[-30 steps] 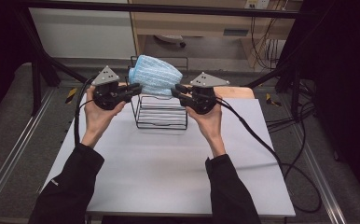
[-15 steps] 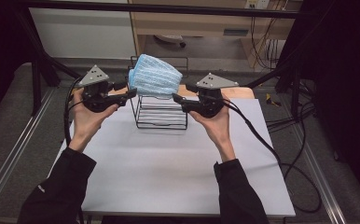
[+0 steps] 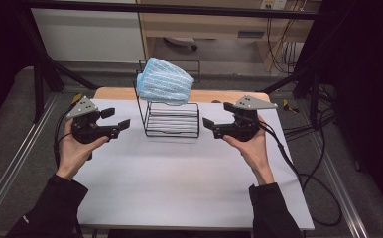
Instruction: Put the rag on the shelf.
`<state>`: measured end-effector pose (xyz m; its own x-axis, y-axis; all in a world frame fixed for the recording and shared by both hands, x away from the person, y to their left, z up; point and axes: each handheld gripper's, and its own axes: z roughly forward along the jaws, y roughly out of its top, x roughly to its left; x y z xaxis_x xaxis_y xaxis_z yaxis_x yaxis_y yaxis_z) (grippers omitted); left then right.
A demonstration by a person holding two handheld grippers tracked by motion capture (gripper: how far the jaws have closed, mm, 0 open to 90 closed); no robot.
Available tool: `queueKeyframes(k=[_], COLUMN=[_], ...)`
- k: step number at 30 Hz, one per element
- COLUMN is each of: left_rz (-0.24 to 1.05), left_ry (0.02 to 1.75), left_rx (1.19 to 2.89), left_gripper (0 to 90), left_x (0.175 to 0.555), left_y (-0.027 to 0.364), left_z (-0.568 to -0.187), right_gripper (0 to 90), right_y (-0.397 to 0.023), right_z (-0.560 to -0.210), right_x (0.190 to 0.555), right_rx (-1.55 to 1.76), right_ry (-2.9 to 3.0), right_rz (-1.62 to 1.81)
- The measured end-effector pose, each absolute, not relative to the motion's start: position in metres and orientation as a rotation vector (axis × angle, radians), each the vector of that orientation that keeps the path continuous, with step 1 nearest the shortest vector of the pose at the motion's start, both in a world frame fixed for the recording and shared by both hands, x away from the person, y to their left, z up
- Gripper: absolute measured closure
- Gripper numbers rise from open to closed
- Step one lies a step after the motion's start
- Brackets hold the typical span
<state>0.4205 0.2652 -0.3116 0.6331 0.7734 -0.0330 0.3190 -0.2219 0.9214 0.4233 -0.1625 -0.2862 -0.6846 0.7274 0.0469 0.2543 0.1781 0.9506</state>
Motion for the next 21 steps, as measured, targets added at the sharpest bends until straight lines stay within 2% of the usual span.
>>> queueKeyframes(k=[4,11,14,21], left_rz=[0.511,0.486,0.478,0.467], left_ry=[0.91,0.949,0.972,0.986], left_rx=[1.834,1.873,1.888,1.913], left_gripper=[19.7,16.2,11.5,10.1], left_x=[0.414,0.401,0.396,0.386], left_y=[0.27,0.275,0.277,0.286], left_z=[-0.332,-0.369,-0.381,-0.403], right_gripper=[4.5,0.6,0.5,0.4], right_y=[-0.179,-0.204,-0.214,-0.233], right_z=[-0.303,-0.339,-0.357,-0.394], right_x=[0.417,0.405,0.399,0.386], right_rx=[0.976,1.056,1.091,1.145], right_ry=[2.04,2.083,2.092,2.144], right_rz=[1.516,1.474,1.47,1.442])
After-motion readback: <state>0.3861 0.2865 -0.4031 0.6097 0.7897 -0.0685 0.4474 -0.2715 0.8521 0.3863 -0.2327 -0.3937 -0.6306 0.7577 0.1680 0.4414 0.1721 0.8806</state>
